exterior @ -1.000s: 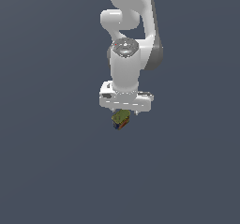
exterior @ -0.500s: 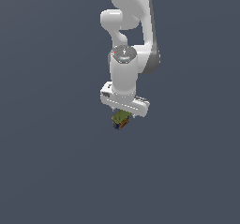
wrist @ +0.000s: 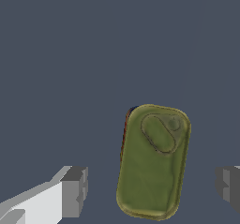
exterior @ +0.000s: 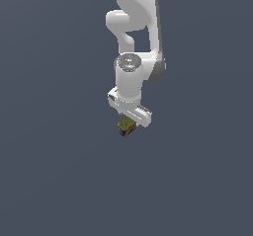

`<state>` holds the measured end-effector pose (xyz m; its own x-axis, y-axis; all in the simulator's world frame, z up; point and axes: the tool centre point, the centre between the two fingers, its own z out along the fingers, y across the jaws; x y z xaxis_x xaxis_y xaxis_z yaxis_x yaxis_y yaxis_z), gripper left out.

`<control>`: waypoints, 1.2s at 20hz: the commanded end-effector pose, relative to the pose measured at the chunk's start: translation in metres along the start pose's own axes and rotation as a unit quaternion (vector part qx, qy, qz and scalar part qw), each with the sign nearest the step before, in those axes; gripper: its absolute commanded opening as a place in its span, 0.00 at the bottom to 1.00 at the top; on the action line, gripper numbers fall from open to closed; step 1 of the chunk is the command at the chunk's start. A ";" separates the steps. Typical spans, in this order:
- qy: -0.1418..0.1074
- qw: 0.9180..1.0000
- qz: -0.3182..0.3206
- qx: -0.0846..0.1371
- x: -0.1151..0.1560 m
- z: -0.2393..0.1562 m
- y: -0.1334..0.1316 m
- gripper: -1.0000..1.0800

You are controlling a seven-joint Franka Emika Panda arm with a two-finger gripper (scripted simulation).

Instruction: Pick up the object and move it to a goal position.

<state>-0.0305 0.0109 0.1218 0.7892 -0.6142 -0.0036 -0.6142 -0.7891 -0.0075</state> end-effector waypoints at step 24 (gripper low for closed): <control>0.002 0.997 0.076 -0.004 -0.006 0.045 0.011 0.96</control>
<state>-0.0410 0.0067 0.0847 0.6875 -0.7262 0.0003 -0.7262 -0.6875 -0.0004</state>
